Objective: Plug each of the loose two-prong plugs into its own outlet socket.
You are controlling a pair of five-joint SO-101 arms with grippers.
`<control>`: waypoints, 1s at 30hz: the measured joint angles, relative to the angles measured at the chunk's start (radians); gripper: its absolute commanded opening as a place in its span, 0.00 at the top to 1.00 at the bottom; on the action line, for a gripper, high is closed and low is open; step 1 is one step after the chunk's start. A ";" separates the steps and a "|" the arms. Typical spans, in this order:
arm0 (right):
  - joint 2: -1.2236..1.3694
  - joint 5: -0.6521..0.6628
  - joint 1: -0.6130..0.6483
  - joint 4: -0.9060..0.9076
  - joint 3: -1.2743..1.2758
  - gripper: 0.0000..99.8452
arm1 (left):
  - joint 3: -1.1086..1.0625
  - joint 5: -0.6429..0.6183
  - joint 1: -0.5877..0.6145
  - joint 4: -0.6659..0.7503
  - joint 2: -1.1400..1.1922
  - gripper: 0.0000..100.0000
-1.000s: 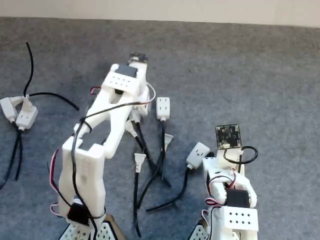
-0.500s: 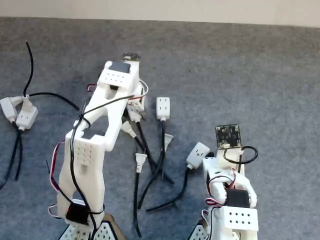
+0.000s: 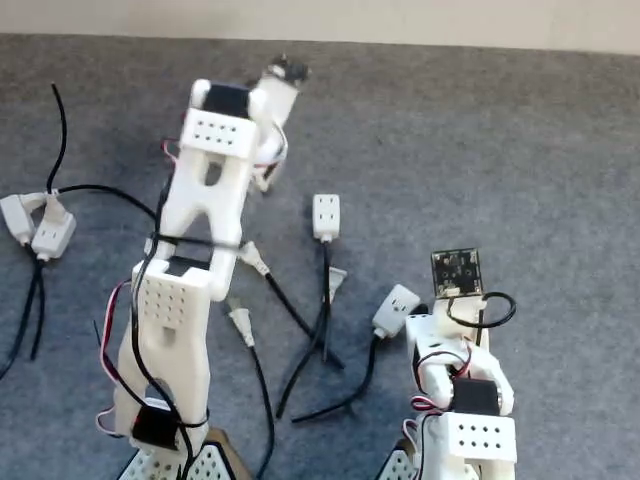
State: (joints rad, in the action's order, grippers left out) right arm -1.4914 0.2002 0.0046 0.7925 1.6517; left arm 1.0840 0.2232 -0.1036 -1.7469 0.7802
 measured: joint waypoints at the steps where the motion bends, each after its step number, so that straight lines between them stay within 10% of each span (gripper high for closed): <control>1: 0.000 0.000 0.000 0.000 0.000 0.81 | 0.038 0.017 0.002 -0.014 -0.011 1.00; 6: 0.000 0.000 0.000 0.000 0.000 0.81 | -0.104 0.160 0.015 -0.029 -0.183 1.00; 13: 0.000 0.026 0.014 0.000 0.000 0.81 | -0.848 0.546 0.075 -0.012 -0.641 1.00; 21: 0.000 0.035 0.026 0.021 0.002 0.81 | -1.860 1.007 0.279 0.377 -1.286 1.00; 30: 0.000 0.038 0.026 0.023 0.002 0.81 | -2.326 1.126 0.324 0.493 -1.619 0.98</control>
State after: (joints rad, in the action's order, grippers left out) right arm -1.4914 0.2386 0.0307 0.8155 1.6533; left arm -1.2421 1.3495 0.2202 -1.2543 -0.8385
